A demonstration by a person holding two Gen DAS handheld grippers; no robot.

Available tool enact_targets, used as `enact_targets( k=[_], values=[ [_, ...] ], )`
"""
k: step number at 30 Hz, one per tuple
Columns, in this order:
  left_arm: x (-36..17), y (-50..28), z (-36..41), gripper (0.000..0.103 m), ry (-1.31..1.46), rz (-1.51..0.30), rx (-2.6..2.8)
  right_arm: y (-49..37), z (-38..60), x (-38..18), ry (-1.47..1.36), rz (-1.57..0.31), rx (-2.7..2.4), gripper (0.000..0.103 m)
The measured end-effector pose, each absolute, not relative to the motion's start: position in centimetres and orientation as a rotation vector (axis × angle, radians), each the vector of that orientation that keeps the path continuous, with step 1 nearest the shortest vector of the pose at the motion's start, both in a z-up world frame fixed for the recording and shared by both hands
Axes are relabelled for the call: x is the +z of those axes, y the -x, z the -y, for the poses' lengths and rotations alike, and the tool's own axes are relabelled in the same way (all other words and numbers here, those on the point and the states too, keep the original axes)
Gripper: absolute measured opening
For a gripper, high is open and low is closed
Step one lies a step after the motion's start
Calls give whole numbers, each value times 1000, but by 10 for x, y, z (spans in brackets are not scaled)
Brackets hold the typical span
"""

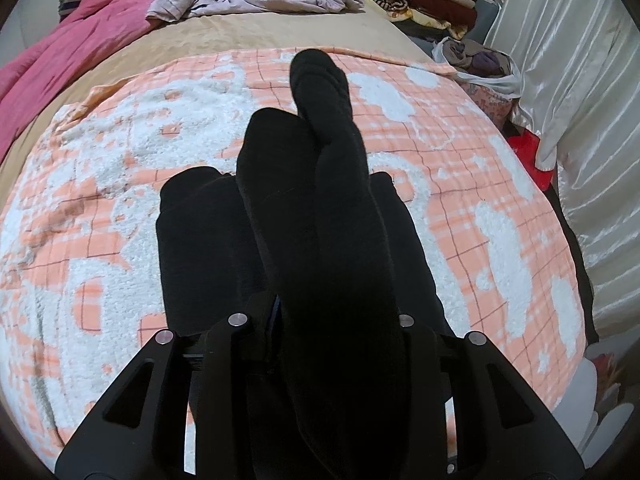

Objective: Fold small clothes

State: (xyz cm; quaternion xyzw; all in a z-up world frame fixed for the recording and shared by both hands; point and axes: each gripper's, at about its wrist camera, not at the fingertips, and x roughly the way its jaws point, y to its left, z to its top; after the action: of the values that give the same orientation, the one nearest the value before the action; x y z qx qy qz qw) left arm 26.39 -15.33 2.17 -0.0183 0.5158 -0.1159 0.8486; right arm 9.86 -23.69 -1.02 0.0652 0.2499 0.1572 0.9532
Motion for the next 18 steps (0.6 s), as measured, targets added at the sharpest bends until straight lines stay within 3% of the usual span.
enact_targets(
  k=[18],
  values=[
    [4,-272,177,33,18,-1120,-245,-111,255,-23,-211,-553,314,12]
  ],
)
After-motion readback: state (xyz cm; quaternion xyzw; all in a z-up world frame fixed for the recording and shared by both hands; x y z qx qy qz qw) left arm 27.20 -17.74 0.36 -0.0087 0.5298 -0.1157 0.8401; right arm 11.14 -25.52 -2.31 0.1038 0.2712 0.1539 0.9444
